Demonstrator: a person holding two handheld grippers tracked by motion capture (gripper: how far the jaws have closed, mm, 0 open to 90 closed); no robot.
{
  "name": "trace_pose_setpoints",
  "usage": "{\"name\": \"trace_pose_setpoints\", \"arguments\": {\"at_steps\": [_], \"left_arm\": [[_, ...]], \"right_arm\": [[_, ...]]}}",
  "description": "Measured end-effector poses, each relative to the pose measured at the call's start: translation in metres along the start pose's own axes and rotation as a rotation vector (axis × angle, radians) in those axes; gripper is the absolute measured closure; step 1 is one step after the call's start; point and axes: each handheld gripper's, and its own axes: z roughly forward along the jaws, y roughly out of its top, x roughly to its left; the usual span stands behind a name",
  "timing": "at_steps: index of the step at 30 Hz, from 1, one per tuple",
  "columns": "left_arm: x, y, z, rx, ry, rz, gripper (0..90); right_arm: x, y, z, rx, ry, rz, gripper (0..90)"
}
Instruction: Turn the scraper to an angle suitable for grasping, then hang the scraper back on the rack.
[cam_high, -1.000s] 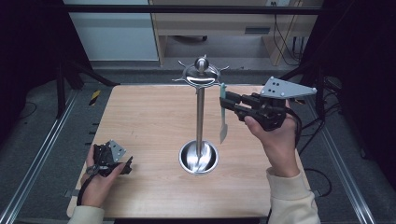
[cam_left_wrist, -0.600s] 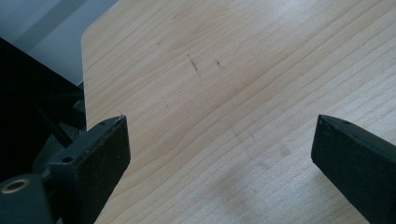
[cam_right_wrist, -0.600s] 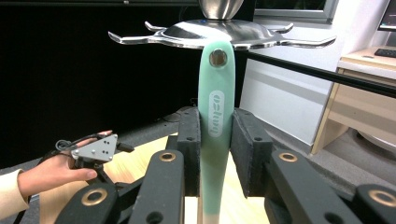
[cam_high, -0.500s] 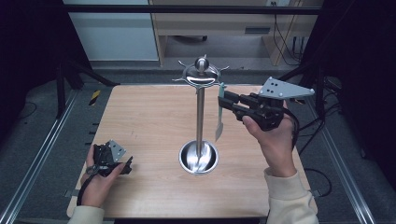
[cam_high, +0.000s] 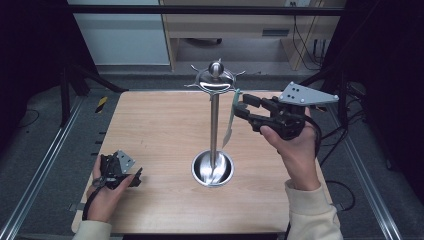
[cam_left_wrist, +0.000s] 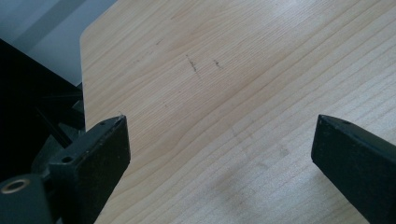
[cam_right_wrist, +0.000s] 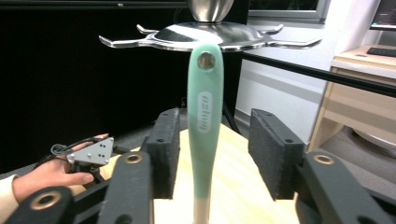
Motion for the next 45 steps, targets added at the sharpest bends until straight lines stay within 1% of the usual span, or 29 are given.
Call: {"name": "trace_pose_setpoints", "arguments": {"at_steps": [3, 7, 10, 12, 14, 19, 22, 25, 26, 29, 32, 37, 38, 39, 40, 42, 45], "left_arm": [[0.000, 0.000, 0.000, -0.003, 0.000, -0.003, 4.3], [0.000, 0.000, 0.000, -0.004, 0.000, 0.000, 4.3], [-0.001, 0.000, 0.000, -0.001, -0.001, 0.001, 4.3], [-0.001, 0.001, 0.000, -0.004, 0.000, 0.000, 4.3], [-0.001, 0.001, 0.000, -0.005, 0.001, 0.001, 4.3], [-0.001, 0.001, 0.001, 0.000, 0.001, 0.006, 4.3], [-0.001, 0.001, 0.001, -0.006, 0.001, 0.000, 4.3], [-0.001, 0.001, 0.000, -0.005, 0.002, 0.001, 4.3], [-0.001, 0.001, 0.000, -0.005, 0.002, 0.001, 4.3], [-0.001, 0.000, 0.000, -0.004, 0.001, 0.003, 4.3], [-0.001, 0.000, -0.001, -0.004, 0.001, 0.003, 4.2], [-0.001, 0.001, -0.001, -0.005, 0.000, 0.003, 4.2], [-0.001, 0.001, -0.001, -0.006, -0.001, 0.002, 4.2], [-0.001, 0.001, -0.001, -0.007, -0.001, 0.002, 4.1], [-0.001, 0.001, -0.001, -0.008, -0.002, 0.003, 4.1], [-0.002, 0.001, -0.001, -0.010, -0.002, 0.001, 4.0], [-0.001, 0.001, -0.002, -0.011, -0.006, 0.001, 4.0]], "right_arm": [[-0.002, 0.000, -0.003, -0.001, -0.010, 0.006, 48.2], [-0.007, 0.001, -0.010, 0.014, -0.050, -0.020, 43.9], [-0.013, 0.001, -0.018, 0.009, -0.074, -0.009, 40.7], [-0.017, -0.001, -0.022, 0.009, -0.105, -0.005, 36.4], [-0.020, -0.004, -0.023, 0.016, -0.150, -0.004, 31.3], [-0.028, -0.011, -0.019, 0.051, -0.231, 0.002, 19.7], [-0.033, -0.015, -0.016, 0.065, -0.258, 0.016, 15.7], [-0.036, -0.019, -0.014, 0.089, -0.304, 0.011, 12.2], [-0.038, -0.023, -0.013, 0.105, -0.314, 0.018, 10.6], [-0.041, -0.027, -0.011, 0.113, -0.323, 0.027, 9.8], [-0.045, -0.034, -0.010, 0.134, -0.333, 0.036, 8.3], [-0.051, -0.054, -0.008, 0.167, -0.363, 0.072, 7.6], [-0.053, -0.059, -0.008, 0.171, -0.367, 0.083, 8.1], [-0.055, -0.069, -0.009, 0.191, -0.381, 0.103, 11.3], [-0.055, -0.069, -0.009, 0.191, -0.381, 0.103, 11.3], [-0.059, -0.080, -0.011, 0.200, -0.403, 0.115, 13.7], [-0.065, -0.096, -0.012, 0.214, -0.401, 0.137, 15.8]]}}
